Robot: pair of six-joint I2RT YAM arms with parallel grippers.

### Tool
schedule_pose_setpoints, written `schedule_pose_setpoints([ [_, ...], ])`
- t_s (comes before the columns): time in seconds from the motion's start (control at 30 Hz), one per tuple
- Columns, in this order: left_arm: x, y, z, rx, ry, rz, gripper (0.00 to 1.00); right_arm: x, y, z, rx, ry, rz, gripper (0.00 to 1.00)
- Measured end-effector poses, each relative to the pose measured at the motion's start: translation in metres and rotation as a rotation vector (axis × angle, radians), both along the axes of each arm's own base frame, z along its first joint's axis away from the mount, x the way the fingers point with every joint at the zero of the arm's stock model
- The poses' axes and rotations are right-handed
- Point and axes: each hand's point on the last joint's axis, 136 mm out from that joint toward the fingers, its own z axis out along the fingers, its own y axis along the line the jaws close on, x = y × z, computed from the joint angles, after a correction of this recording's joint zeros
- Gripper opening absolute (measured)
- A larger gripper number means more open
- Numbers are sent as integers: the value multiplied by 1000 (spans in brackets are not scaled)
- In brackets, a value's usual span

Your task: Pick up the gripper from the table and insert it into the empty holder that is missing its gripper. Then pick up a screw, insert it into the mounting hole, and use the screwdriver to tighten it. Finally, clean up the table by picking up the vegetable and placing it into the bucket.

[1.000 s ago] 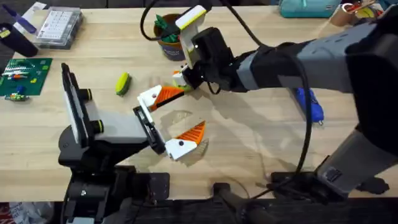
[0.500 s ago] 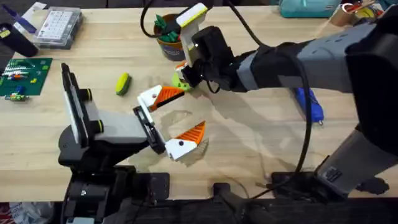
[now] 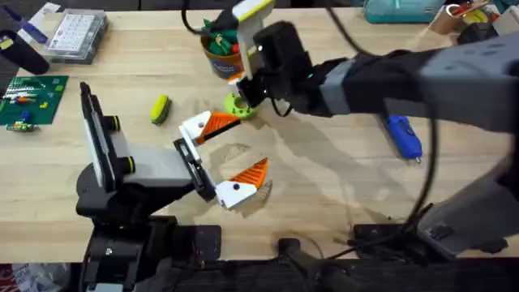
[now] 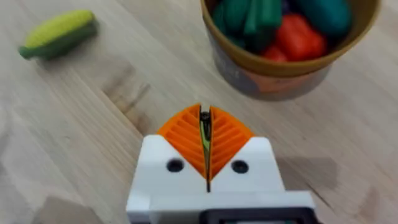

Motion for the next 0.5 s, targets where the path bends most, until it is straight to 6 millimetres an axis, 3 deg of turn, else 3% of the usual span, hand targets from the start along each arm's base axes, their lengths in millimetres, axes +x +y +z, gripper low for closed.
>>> schedule_pose_setpoints([
  [0.23,0,0,0,0,0,0,987,-2,-1,52,66,-76,0,4],
  [0.5,0,0,0,0,0,0,987,-22,-6,75,58,-63,20,4],
])
